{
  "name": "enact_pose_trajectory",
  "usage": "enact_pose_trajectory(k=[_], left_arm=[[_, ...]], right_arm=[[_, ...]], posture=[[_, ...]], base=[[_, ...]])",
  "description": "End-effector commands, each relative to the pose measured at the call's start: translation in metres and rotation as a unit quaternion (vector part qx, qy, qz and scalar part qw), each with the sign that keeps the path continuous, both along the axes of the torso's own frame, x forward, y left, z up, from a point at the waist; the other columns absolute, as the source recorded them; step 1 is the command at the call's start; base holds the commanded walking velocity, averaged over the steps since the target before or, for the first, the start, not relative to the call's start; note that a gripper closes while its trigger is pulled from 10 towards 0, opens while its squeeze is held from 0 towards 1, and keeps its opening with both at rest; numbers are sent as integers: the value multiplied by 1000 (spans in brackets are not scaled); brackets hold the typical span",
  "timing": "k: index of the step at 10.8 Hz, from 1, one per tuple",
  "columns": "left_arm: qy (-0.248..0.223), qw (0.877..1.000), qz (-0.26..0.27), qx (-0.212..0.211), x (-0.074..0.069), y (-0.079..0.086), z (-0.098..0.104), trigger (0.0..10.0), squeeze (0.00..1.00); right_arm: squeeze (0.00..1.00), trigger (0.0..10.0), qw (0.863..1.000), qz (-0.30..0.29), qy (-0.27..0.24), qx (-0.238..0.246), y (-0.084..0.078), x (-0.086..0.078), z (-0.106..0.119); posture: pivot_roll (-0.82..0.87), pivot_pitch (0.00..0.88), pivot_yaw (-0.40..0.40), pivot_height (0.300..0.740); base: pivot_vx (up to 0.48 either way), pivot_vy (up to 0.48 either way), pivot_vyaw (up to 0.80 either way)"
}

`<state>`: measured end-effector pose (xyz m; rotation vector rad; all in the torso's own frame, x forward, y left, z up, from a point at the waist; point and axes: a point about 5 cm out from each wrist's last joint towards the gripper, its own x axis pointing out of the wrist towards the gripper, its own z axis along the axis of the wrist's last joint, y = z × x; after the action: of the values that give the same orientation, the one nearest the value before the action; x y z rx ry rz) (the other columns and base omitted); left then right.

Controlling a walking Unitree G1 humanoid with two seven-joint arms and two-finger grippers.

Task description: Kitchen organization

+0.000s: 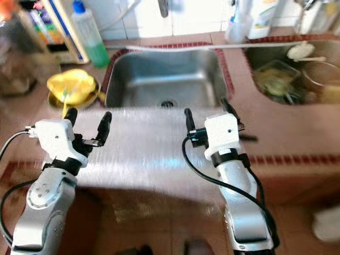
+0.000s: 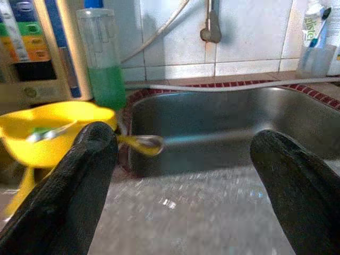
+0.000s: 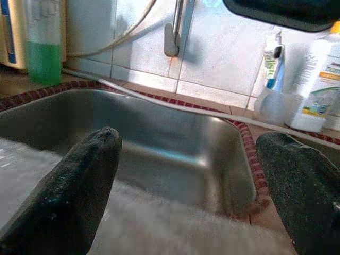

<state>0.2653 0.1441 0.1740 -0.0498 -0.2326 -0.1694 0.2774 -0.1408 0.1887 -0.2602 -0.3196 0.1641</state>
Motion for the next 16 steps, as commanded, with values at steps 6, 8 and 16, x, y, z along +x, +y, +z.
enact_pose_trajectory(k=[6,8,16], left_arm=[[-4,1000,-4,-11,-6,-5,0,10000,0],[-4,1000,-1,-12,-5,-5,0,10000,0],[-4,1000,-2,-29,-2,-6,2,10000,0]], right_arm=[[0,10000,1000,3,-9,-8,1,-2,1],[0,10000,1000,8,-12,-9,3,-2,3],[0,10000,1000,1,-13,-6,3,0,4]], posture=[[-160,210,97,740],[-158,212,94,740],[-161,210,96,740]], base=[[121,0,0],[0,0,0],[0,0,-400]])
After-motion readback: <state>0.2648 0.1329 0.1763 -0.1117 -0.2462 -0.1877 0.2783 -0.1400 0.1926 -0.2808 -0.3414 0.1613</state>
